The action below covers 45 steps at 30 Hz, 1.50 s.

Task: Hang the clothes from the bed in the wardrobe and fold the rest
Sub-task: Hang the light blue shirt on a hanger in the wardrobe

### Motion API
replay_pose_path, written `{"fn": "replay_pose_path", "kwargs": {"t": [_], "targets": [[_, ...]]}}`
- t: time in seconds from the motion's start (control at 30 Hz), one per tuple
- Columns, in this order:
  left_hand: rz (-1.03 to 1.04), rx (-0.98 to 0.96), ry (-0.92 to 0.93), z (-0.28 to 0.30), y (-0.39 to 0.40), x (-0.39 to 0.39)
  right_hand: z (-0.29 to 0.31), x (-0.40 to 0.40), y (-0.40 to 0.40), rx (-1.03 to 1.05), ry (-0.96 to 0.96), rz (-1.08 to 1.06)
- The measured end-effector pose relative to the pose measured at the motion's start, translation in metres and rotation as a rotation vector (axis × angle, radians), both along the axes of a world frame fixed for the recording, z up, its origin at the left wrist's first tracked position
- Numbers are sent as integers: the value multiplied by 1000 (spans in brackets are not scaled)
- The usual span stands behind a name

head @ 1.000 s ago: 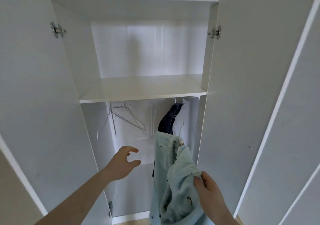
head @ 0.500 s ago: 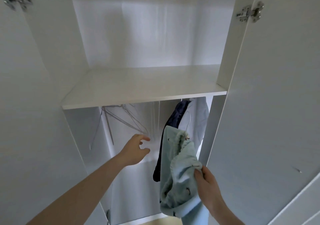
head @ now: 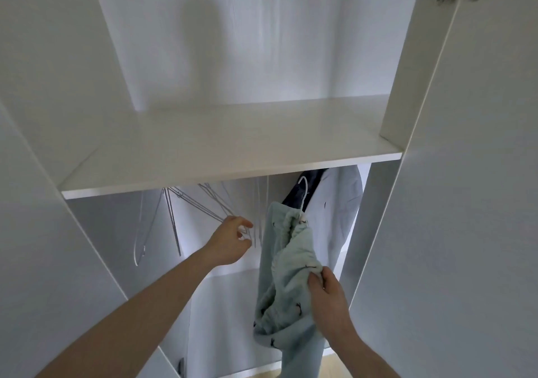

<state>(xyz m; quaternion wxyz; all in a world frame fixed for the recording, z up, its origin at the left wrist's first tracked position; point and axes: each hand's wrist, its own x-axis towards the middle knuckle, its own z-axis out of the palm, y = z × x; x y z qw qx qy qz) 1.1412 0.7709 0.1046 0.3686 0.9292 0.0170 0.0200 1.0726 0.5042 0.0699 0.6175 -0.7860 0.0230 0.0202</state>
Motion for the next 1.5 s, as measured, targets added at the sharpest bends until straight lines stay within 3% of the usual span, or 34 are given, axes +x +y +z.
{"fn": "replay_pose_path", "kwargs": {"t": [0.4, 0.7, 0.93, 1.27, 1.5], "targets": [[-76, 60, 221, -35, -43, 103, -2, 15, -41, -46, 6, -81], [-118, 268, 349, -52, -25, 156, 11, 0, -19, -80, 31, -30], [-31, 347, 176, -60, 10, 147, 18, 0, 24, -58, 75, -36], [14, 436, 184, -55, 68, 114, 27, 18, 108, -34, 50, 38], [15, 392, 193, -48, 80, 100, 24, 43, 134, 16, 128, -75]]}}
